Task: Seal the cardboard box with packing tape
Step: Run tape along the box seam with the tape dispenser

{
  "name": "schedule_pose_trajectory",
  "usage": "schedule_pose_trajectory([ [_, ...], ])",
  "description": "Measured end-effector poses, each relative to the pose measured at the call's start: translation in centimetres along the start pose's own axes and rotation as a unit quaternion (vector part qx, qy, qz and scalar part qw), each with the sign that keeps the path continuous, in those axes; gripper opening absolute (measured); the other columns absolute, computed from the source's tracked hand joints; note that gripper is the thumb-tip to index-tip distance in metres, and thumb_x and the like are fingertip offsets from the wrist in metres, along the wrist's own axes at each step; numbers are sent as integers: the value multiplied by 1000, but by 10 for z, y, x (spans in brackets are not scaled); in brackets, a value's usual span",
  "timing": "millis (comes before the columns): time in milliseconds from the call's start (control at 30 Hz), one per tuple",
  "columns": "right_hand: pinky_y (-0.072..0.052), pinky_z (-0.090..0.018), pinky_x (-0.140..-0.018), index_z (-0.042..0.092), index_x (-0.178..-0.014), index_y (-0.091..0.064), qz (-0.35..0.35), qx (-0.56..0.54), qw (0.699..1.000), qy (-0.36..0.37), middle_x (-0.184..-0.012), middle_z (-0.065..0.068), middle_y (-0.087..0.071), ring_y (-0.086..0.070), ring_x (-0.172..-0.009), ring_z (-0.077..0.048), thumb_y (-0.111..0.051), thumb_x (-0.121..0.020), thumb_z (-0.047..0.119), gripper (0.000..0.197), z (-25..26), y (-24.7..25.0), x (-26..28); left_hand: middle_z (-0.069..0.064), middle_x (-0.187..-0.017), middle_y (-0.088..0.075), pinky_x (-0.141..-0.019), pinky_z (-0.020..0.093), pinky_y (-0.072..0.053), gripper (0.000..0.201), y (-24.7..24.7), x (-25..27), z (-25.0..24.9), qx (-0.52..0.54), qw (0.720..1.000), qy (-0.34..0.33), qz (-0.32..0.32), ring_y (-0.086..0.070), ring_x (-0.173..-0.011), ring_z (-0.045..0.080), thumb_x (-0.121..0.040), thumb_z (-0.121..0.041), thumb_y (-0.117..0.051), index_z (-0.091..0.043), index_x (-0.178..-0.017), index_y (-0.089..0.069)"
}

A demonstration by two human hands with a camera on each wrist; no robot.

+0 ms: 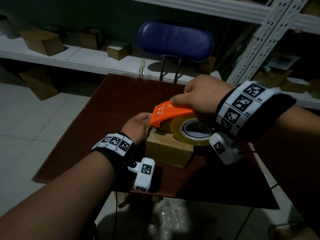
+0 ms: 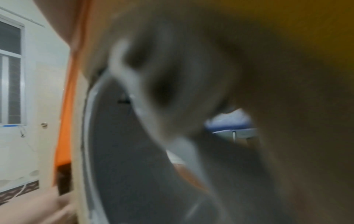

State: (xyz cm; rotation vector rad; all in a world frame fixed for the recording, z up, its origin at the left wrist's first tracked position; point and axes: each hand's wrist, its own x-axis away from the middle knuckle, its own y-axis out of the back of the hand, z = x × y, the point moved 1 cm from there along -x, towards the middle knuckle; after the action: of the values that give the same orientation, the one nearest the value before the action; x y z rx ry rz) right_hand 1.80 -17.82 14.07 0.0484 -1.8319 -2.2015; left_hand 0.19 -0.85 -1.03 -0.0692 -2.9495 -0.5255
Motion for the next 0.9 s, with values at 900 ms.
schedule_pose_trajectory([
  [900,-46,-31,-63,21,-73,-67,5,47,998,-29,-76,-4,-64,-60,-73,-19,-64,-79,70,50,-29,8,7,12,-95,-72,-84,42,-54,22,-4,-11,2,154,985,73,23,-68,-84,25,-102,-30,-52,-15,-99,-68],
])
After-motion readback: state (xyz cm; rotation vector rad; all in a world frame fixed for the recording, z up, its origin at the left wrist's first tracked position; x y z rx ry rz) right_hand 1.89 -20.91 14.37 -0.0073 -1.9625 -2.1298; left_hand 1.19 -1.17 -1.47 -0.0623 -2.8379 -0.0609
